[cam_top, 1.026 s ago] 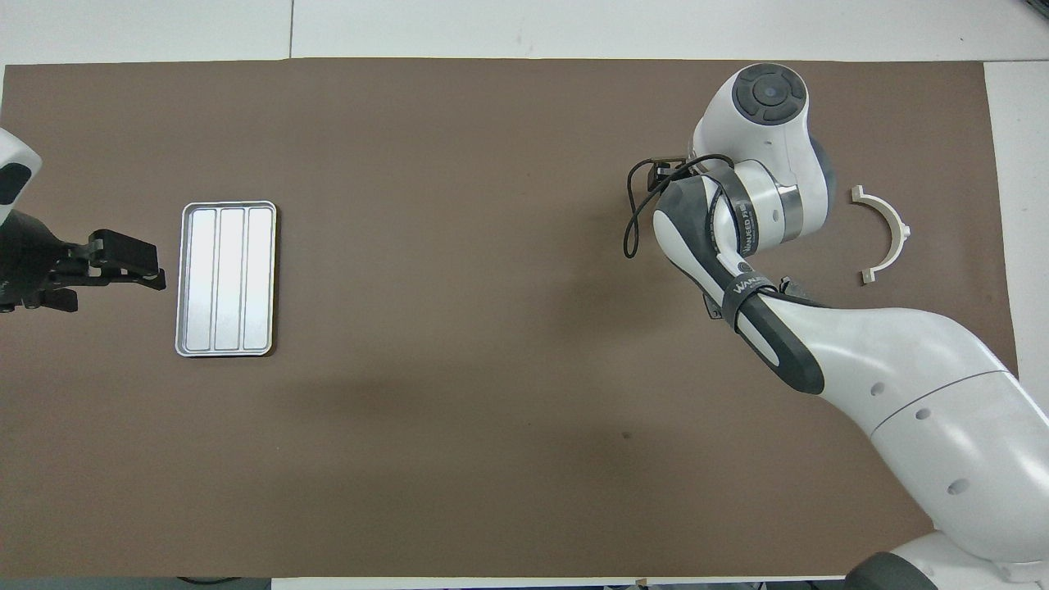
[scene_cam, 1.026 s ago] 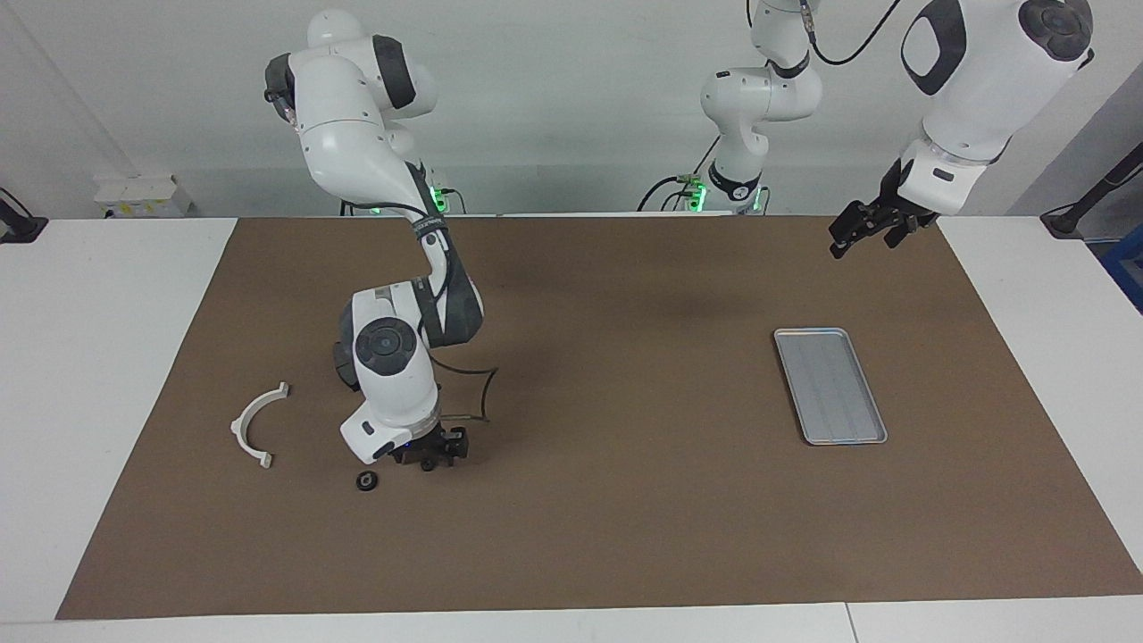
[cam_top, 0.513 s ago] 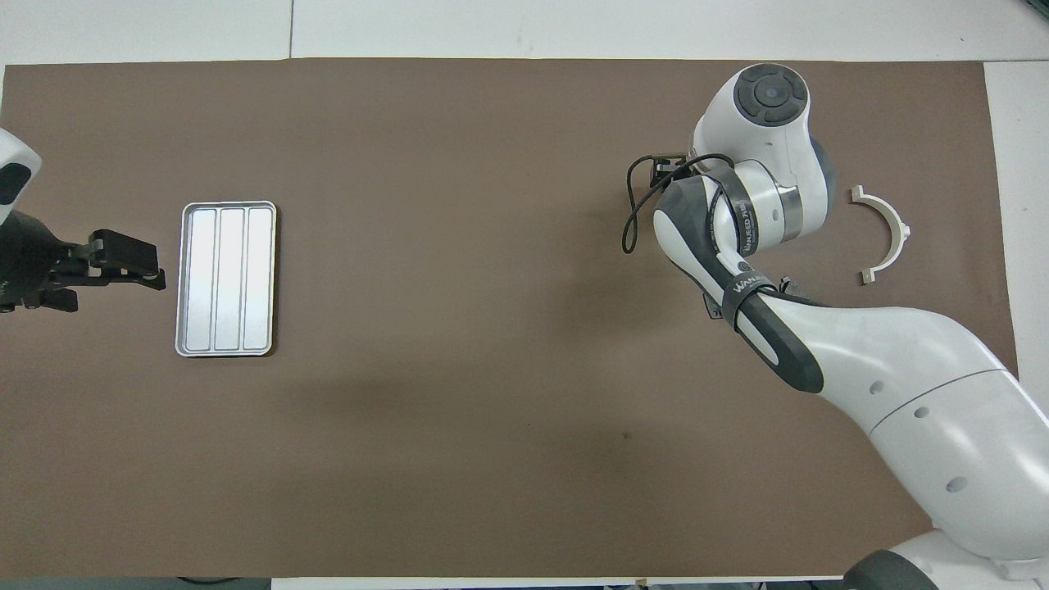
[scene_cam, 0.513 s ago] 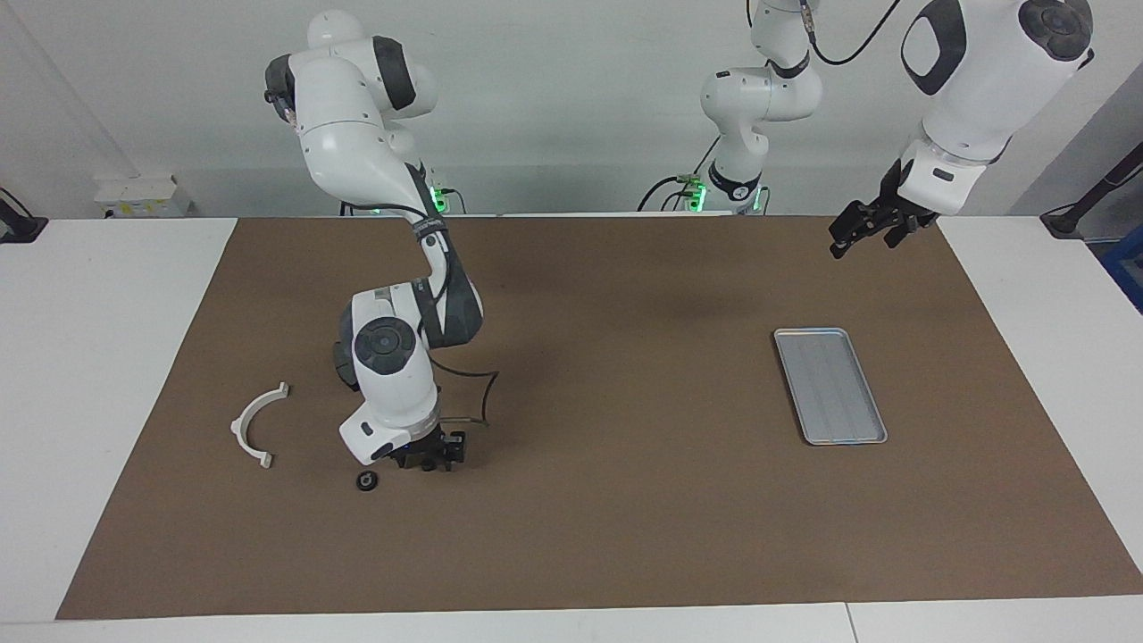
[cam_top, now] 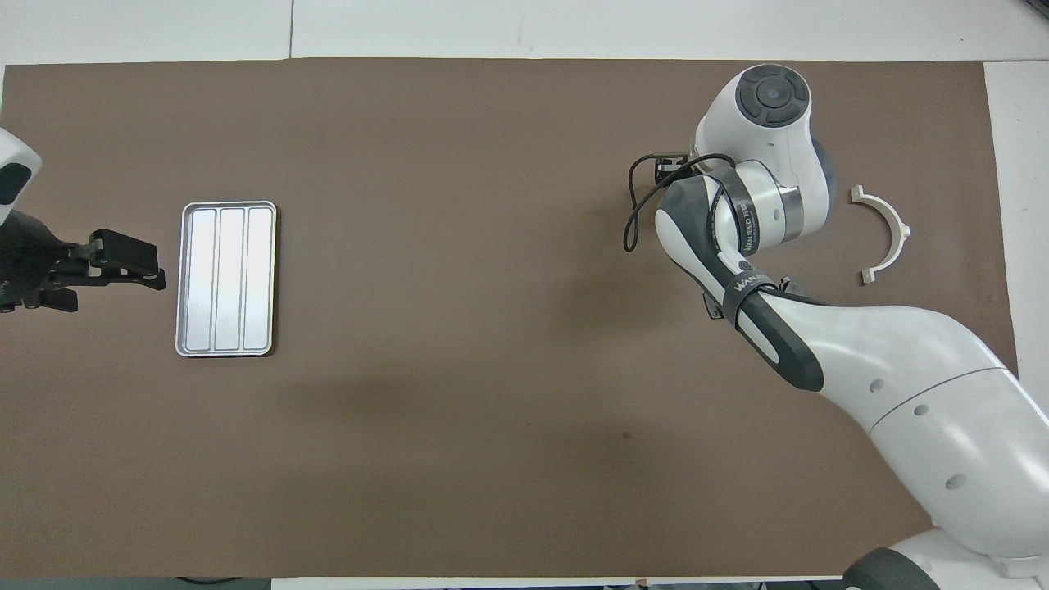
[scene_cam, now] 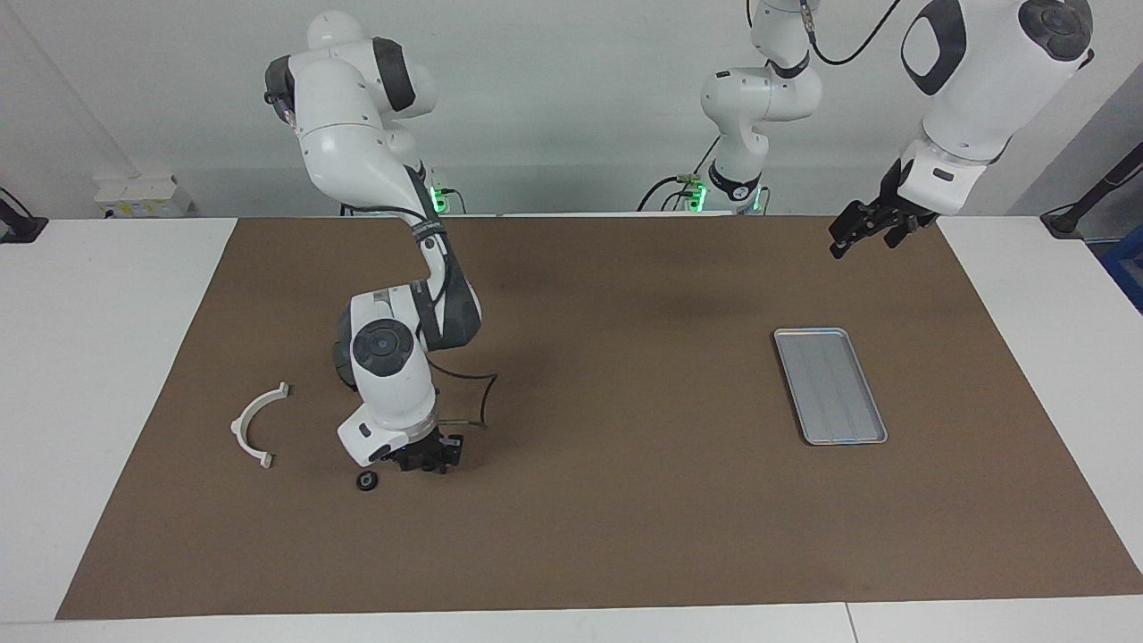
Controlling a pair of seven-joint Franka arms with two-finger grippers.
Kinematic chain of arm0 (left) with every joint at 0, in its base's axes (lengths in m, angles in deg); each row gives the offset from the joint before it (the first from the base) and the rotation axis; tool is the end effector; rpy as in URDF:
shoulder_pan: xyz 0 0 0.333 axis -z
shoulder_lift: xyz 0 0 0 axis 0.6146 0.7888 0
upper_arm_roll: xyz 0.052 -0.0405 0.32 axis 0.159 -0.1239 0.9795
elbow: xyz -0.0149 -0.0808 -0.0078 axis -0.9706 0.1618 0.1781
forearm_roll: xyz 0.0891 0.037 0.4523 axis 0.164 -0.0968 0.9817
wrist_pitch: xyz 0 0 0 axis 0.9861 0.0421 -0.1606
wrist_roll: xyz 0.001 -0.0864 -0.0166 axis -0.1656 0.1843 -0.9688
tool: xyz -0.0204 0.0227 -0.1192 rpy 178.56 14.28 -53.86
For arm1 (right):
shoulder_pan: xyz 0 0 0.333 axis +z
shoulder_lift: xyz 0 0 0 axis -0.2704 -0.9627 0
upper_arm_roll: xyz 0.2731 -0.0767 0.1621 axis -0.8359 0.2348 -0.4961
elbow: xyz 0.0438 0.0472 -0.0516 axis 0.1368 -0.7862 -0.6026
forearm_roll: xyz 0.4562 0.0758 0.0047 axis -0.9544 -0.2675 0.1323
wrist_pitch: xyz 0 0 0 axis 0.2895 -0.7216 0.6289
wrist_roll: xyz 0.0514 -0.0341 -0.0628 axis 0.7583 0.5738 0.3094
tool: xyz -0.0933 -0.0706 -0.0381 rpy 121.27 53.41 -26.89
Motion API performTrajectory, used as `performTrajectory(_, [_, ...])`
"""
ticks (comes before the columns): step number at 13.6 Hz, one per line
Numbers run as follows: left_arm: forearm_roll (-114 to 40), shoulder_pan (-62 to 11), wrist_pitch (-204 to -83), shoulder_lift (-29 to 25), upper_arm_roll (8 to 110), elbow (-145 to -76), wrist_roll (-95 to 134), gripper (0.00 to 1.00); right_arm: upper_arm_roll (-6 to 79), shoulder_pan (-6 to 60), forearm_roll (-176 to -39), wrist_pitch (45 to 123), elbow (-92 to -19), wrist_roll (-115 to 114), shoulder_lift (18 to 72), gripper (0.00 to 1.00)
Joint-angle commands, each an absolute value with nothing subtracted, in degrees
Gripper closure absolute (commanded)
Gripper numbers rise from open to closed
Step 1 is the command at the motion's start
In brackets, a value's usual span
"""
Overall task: Pick bearing gear from pile to tray
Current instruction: 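Grasp and lift the black bearing with the right gripper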
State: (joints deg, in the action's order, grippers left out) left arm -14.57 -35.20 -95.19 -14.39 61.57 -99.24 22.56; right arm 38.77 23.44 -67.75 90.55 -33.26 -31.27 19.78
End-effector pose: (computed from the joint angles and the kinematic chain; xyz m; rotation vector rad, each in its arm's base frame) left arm 0.6033 -0.0397 0.5769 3.0919 0.2472 -0.1383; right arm 0.7823 0.1590 0.2409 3.0769 -0.1540 0.0935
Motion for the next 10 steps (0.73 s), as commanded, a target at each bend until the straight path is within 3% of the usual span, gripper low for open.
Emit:
performTrajectory(1, [-15.2, -35.1, -94.5, -14.9, 61.8, -99.0, 23.0, 0.0, 38.4, 22.7, -66.5, 91.6, -33.8, -33.0, 19.2, 1.0])
performTrajectory(6, [-15.2, -35.1, -94.5, -14.9, 61.8, -99.0, 23.0, 0.0, 38.4, 23.3, -66.2, 88.8, -32.6, -32.9, 19.6, 1.0])
performTrajectory(10, [-15.2, -35.1, -94.5, -15.0, 61.8, -99.0, 23.0, 0.0, 35.4, 25.5, -70.2, 70.7, -22.0, -33.9, 22.8, 1.0])
